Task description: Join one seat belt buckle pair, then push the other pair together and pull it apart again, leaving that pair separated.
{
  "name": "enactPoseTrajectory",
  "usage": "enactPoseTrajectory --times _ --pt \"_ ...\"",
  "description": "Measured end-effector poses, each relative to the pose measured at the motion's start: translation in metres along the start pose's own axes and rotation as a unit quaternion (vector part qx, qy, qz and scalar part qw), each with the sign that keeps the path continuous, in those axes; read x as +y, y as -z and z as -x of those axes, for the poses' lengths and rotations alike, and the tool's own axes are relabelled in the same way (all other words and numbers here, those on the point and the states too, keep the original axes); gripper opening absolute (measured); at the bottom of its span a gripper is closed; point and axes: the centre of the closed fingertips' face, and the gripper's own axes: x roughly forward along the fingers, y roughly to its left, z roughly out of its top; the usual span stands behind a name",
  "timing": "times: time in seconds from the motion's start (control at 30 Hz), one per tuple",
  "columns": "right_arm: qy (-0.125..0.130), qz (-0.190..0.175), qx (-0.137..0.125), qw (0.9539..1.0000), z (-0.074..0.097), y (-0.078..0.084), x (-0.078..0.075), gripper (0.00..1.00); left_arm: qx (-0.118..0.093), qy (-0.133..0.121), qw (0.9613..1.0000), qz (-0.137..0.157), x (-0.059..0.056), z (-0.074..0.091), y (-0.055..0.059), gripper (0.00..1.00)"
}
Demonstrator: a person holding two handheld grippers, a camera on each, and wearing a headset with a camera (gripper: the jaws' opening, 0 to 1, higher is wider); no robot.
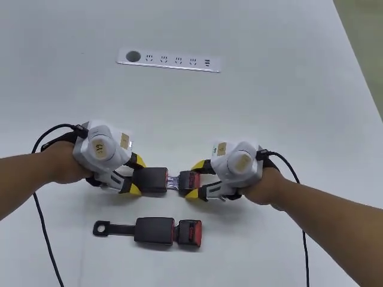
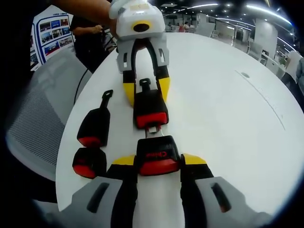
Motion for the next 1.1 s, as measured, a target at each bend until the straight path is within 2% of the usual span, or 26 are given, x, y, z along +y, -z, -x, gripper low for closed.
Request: enactPoseTrajectory --times 0.5,1.1 --pt "0.005 0.012 0.015 0.9998 0.019 0.021 -0.002 0.33 0.008 0.003 0.9999 -0.011 -0.002 0.001 0.000 0.32" --pt "0.017 0.002 0.021 0.9996 0.041 0.042 -0.006 0.33 0.012 0.007 0.9998 -0.016 -0.003 0.002 -0.001 0.32"
